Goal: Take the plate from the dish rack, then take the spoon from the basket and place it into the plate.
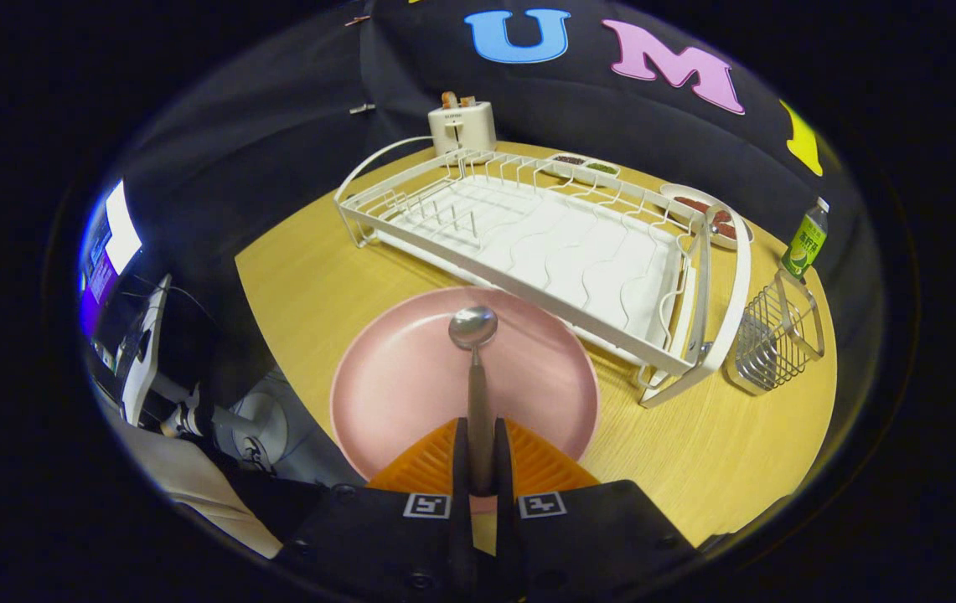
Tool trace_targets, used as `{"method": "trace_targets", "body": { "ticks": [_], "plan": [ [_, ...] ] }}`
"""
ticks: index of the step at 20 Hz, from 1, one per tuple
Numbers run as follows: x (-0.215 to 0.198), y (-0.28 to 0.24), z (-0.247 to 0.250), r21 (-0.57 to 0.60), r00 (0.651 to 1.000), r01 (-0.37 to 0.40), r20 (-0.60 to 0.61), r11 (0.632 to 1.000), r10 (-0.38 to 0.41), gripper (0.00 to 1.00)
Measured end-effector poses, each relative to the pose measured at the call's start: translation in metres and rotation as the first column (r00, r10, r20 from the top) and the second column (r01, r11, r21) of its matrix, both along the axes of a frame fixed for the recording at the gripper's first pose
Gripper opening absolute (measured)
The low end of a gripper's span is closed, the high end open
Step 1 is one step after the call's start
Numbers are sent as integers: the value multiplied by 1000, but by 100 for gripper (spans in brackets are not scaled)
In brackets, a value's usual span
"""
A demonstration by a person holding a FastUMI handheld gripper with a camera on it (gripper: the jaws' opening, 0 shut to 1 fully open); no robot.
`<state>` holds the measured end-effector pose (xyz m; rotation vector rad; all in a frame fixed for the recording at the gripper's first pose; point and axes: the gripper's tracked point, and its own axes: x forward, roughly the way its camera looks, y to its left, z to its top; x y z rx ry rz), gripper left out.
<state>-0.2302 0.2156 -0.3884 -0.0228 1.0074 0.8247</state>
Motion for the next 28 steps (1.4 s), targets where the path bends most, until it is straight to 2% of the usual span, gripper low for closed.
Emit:
{"method": "trace_targets", "body": {
  "ticks": [4,8,10,11,14,15,17,21,25,28],
  "plan": [
    [-9,-5,-15,-42,999,-21,-42,999,19,19],
    [2,-6,3,-6,999,28,-29,1000,-28,33],
    [14,-6,25,33,998,59,-3,998,-59,44],
    [21,-6,37,56,997,77,14,995,-78,56],
    [50,-12,85,126,986,139,76,982,-149,70],
    [63,-16,104,149,978,164,109,975,-181,79],
    [92,-27,142,186,950,205,198,961,-241,88],
    [138,-50,217,253,868,264,358,931,-344,97],
    [167,-83,286,306,759,331,475,893,-445,97],
    [180,-103,324,336,684,354,543,873,-487,97]
  ]
}}
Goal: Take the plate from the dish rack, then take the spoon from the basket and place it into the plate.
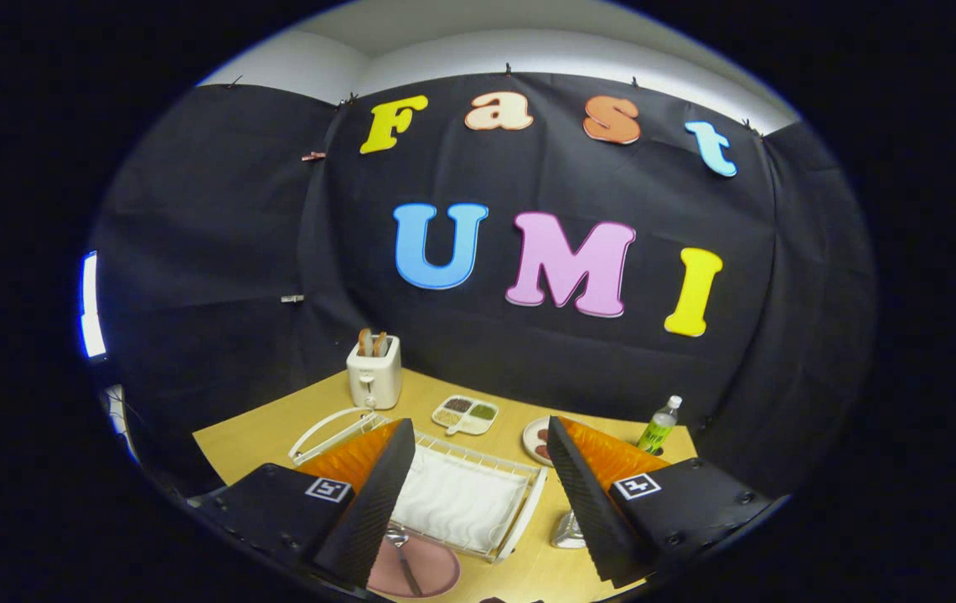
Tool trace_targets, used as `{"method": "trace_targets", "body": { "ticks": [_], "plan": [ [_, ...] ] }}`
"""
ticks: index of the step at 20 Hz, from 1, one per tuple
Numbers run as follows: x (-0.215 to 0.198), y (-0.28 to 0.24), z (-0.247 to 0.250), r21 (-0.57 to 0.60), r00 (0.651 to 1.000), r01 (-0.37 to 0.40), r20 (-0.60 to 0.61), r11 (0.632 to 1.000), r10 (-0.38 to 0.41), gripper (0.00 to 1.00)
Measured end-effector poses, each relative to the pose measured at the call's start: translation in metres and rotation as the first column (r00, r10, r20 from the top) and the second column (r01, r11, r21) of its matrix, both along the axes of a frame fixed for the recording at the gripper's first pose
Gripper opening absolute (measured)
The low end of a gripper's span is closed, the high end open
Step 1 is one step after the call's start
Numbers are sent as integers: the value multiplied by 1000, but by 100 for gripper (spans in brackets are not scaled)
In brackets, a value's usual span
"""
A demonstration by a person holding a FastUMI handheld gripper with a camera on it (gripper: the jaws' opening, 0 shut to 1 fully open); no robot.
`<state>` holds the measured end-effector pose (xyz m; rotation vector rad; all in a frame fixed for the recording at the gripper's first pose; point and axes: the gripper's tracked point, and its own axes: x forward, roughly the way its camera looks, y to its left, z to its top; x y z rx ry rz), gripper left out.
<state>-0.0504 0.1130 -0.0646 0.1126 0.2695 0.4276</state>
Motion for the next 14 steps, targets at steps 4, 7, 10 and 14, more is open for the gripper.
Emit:
{"method": "trace_targets", "body": {
  "ticks": [4,7,10,14],
  "plan": [
    [5,-12,24,31,998,36,50,999,-37,98],
    [3,-15,18,22,998,44,45,999,-45,98],
    [0,-12,13,10,998,41,42,999,-41,98],
    [-2,-9,9,16,999,36,30,999,-37,98]
  ]
}}
